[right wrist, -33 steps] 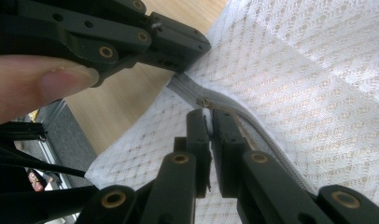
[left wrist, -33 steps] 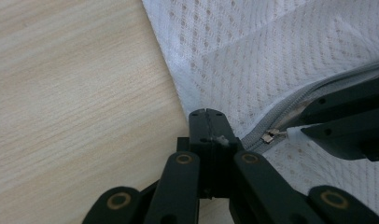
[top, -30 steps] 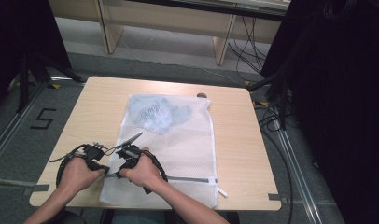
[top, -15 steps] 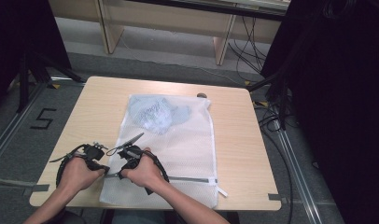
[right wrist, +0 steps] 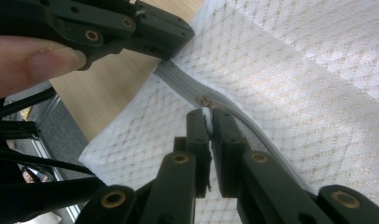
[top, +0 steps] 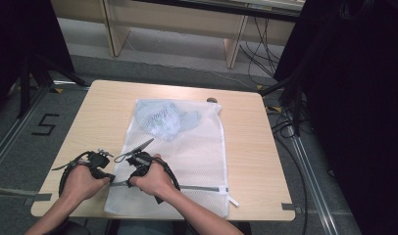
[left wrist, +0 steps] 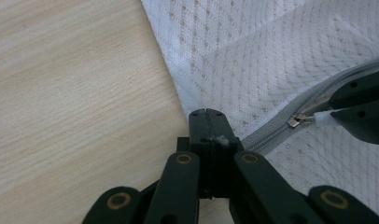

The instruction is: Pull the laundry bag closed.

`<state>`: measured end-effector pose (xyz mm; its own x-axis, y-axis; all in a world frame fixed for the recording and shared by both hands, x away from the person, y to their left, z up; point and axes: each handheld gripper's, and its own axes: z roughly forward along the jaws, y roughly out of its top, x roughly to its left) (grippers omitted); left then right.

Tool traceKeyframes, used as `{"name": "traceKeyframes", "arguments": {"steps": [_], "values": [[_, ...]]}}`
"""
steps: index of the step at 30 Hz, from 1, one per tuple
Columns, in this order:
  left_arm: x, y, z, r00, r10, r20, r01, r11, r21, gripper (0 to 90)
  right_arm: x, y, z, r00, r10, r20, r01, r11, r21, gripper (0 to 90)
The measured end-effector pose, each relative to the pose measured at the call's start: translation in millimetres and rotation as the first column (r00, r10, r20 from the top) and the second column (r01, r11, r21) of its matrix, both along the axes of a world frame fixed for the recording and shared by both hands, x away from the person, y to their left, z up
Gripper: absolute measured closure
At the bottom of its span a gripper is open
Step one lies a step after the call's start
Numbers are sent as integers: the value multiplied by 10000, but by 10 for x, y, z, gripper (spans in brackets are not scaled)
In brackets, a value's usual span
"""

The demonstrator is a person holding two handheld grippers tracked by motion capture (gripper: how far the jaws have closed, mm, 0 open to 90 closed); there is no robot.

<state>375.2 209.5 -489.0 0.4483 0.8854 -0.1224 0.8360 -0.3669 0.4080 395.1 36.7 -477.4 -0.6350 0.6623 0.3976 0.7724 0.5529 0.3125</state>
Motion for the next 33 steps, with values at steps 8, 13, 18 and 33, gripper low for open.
{"name": "traceKeyframes", "arguments": {"steps": [8, 13, 18, 33], "values": [[-2, -3, 2, 10000, -16, 2, 16, 10000, 24, 898, 20, -24, -3, 9998, 174, 100, -174, 9998, 58, 869], [-1, -1, 3, 10000, -37, 5, 37, 10000, 41, 898, 12, -36, 11, 9999, -82, -91, 81, 10000, -35, 869], [6, 3, -13, 9998, -196, 51, 196, 9998, -85, 897, 19, -71, 20, 9998, -106, -137, 104, 9998, -143, 868], [5, 4, -13, 9998, -167, 60, 167, 9998, -99, 898, 13, -96, 32, 9995, -244, -221, 239, 9995, -208, 868]]}}
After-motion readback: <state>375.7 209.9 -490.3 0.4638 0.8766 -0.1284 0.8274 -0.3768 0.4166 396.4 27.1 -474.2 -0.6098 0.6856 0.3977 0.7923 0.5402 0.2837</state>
